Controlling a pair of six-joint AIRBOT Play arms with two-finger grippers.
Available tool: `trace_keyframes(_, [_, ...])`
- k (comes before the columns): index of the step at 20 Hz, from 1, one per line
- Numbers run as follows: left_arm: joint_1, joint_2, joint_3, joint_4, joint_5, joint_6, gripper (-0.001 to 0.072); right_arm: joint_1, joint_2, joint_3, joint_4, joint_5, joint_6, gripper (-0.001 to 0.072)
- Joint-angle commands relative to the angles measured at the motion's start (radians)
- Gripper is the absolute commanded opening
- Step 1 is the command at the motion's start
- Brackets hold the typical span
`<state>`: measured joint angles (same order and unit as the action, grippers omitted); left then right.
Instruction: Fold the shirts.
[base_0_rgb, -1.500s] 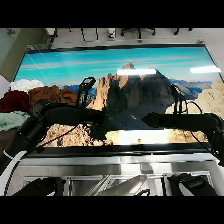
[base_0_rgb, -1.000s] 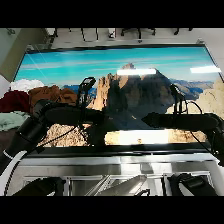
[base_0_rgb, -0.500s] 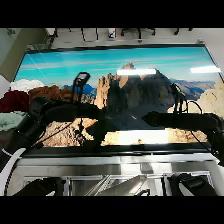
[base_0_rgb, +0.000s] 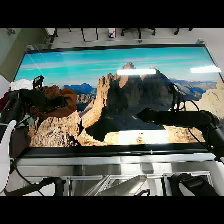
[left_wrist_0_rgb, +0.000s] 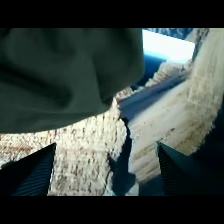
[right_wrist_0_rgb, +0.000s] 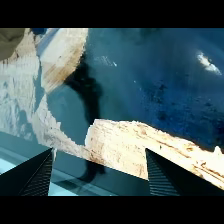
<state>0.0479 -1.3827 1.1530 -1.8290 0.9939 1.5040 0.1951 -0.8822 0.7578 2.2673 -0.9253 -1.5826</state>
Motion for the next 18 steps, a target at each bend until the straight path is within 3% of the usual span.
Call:
trace_keyframes(1, [0.045, -0.142, 0.009, -0.053, -0.149, 0.016, 0.0703, 0.0, -0.039, 0.0, 0.0, 0.006, 0.0, 0.0625])
trace_keyframes(4, [0.041, -0.266, 0.111, -0.047, -0.1, 0.015, 0.0702, 0.0, -0.043, 0.0, 0.001, 0.007, 0.0, 0.0625])
trace_keyframes(5, [0.041, -0.306, 0.157, -0.047, -0.056, 0.015, 0.0607, 0.0, -0.043, 0.0, 0.001, 0.007, 0.0, 0.0625])
trace_keyframes(6, [0.041, -0.337, 0.198, -0.047, -0.008, 0.019, 0.0249, 0.0, -0.043, 0.0, 0.002, 0.006, 0.0, 0.0625])
trace_keyframes(7, [0.04, -0.363, 0.235, -0.049, 0.04, 0.053, 0.0015, 0.0, -0.043, 0.0, 0.002, 0.006, 0.0, 0.0625])
trace_keyframes(12, [-0.066, -0.331, 0.37, -0.067, 0.175, 0.074, 0.0016, -0.018, -0.037, 0.008, 0.004, 0.007, 0.0, 0.0624])
trace_keyframes(18, [-0.484, -0.151, 0.4, -0.154, 0.292, 0.093, 0.0017, -0.187, 0.038, 0.082, 0.003, -0.021, -0.008, 0.0624])
